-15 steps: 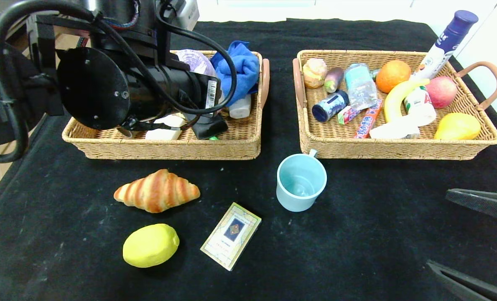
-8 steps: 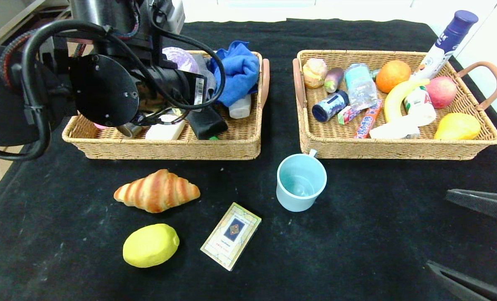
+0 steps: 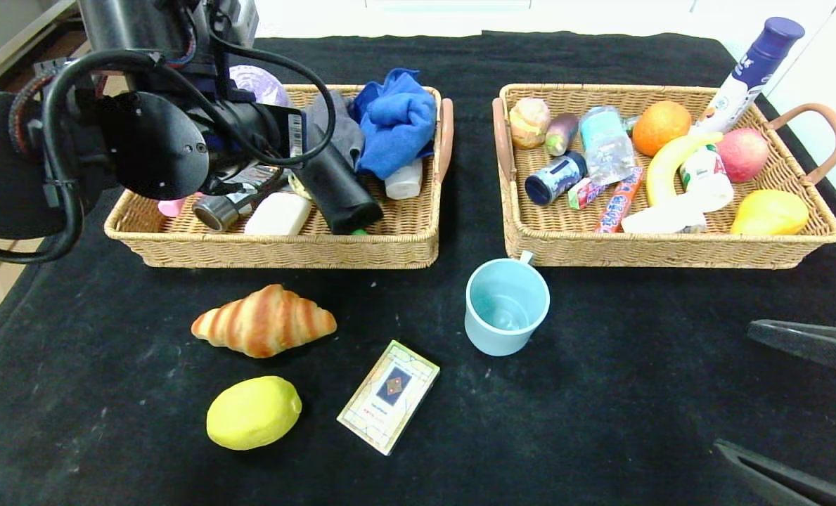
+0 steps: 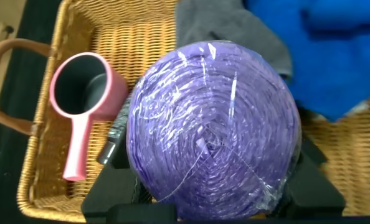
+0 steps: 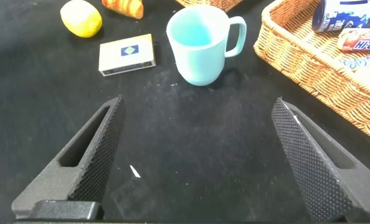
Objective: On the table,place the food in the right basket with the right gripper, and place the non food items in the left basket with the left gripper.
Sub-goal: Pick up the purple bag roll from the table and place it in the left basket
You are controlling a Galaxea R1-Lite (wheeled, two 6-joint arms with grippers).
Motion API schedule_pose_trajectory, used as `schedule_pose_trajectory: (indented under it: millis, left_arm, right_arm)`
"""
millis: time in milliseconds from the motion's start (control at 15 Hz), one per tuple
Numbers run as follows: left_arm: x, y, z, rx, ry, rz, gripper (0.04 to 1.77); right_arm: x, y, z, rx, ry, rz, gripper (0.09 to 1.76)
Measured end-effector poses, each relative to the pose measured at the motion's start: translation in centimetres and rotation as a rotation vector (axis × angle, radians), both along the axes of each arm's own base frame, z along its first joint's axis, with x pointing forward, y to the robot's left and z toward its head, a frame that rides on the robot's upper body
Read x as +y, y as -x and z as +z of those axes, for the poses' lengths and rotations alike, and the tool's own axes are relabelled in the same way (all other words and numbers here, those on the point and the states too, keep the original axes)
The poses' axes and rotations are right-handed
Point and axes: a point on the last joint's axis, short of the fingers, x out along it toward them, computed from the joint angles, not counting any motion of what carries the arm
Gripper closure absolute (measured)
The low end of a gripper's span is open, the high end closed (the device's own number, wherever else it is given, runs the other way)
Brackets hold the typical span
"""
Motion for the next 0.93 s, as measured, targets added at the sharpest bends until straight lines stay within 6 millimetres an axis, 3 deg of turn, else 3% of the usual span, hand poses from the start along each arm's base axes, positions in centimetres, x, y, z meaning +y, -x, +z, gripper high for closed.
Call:
schedule_pose_trajectory:
  millis: [733,933]
  left_arm:
    - [2.5,-1.5,-1.2,0.009,0.001,0.088,0.88]
    - [2.6,-1.5,-1.3,0.014,0.002,0.085,0.64]
  right_arm:
    - [0.1,-0.1,0.0,0.003,0.002,-0.003,0.14]
    - [0.1,-0.3,-0.1,0.009,0.006,-0.004,0.14]
